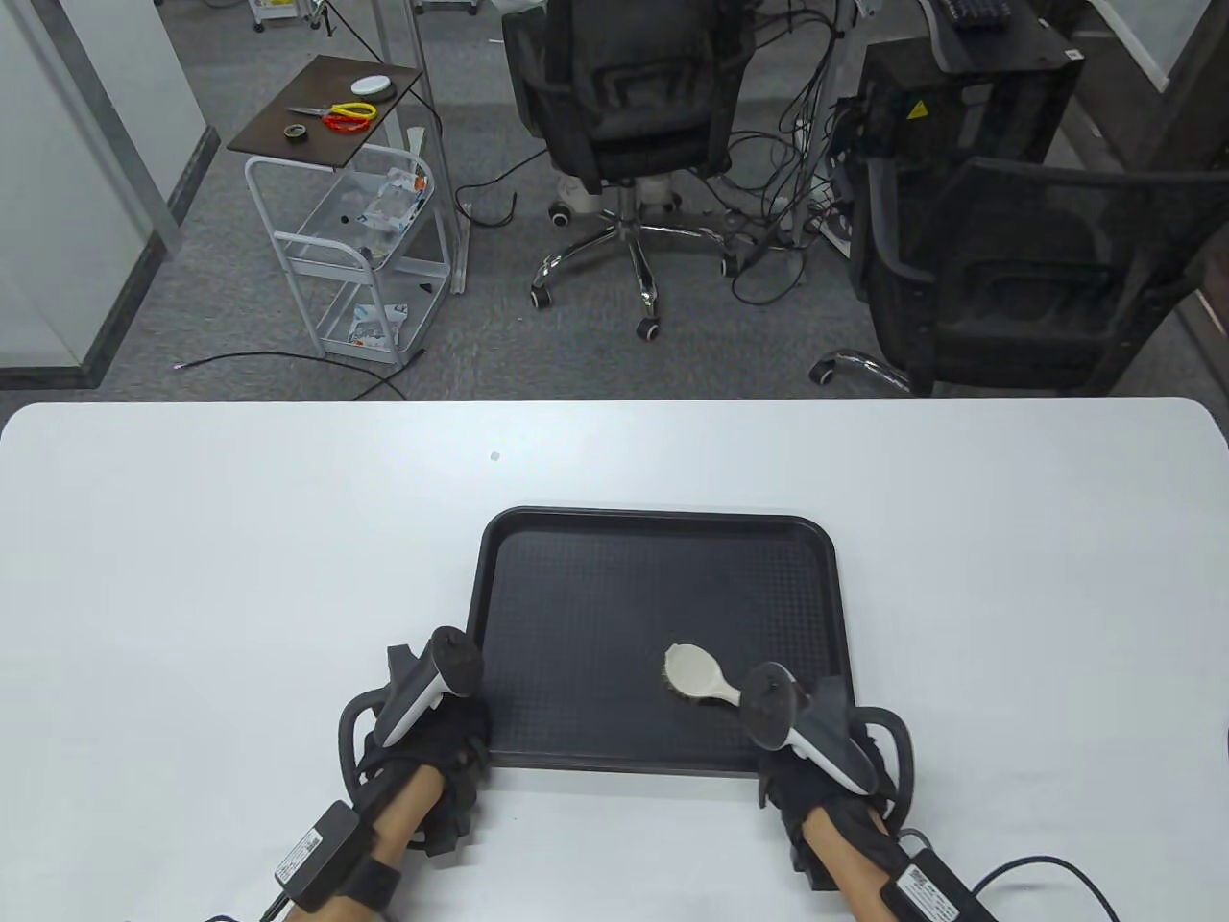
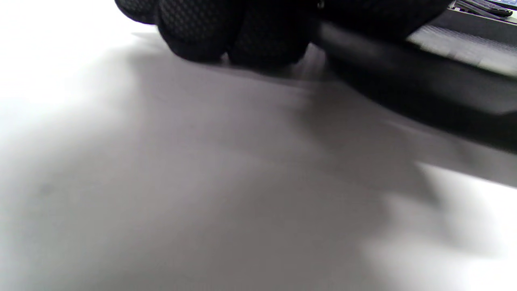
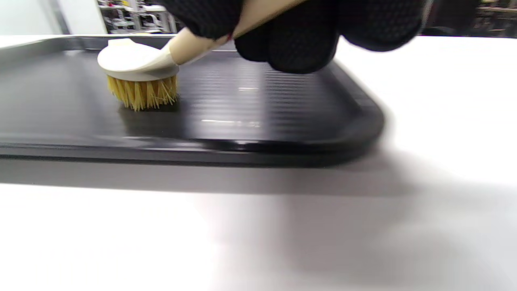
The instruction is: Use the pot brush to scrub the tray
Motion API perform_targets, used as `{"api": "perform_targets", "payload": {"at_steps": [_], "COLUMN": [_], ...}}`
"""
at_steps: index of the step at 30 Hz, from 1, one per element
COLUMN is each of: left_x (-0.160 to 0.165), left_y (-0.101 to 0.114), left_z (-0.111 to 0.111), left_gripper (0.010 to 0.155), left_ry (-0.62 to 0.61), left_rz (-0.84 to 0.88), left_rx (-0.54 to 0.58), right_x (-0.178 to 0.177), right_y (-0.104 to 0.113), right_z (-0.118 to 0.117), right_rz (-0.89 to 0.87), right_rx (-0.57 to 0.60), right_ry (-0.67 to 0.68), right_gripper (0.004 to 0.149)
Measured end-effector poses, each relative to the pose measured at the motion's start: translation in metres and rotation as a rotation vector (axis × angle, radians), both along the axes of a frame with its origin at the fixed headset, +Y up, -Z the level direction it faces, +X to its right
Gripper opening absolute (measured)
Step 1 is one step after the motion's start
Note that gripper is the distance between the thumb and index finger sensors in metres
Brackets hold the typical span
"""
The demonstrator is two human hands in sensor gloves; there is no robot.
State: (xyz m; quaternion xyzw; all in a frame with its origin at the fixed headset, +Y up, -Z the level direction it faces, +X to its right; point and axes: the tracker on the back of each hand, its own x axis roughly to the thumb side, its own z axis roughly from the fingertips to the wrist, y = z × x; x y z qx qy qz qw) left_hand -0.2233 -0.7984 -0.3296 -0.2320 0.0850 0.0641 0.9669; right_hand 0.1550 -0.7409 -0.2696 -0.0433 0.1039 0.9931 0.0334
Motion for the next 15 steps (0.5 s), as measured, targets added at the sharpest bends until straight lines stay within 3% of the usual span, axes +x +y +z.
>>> {"api": "perform_targets", "payload": {"at_steps": [3, 8, 12, 15], "left_x": [0.0, 0.0, 0.0, 0.0], "left_y": [0.0, 0.0, 0.0, 0.0], "left_z": [0.0, 0.0, 0.0, 0.0], "left_gripper": [0.077, 0.076, 0.077, 0.077], "left_ry": [0.001, 0.001, 0.0, 0.001], "left_rz": [-0.001, 0.002, 0.002, -0.002], "left_rx": [0.0, -0.001, -0.002, -0.001], "right_x": [0.037, 0.069, 0.067, 0.043], "right_y": [0.002, 0.01, 0.016, 0.025], "right_z": [0.005, 0.008, 0.005, 0.005], "right_rz": [0.014, 0.087, 0.052, 0.045], "right_rx": [-0.009, -0.019, -0.034, 0.026], "right_ry": [-0.081, -0.154, -0.156, -0.093], "right_gripper": [0.053, 0.052, 0.053, 0.053]}}
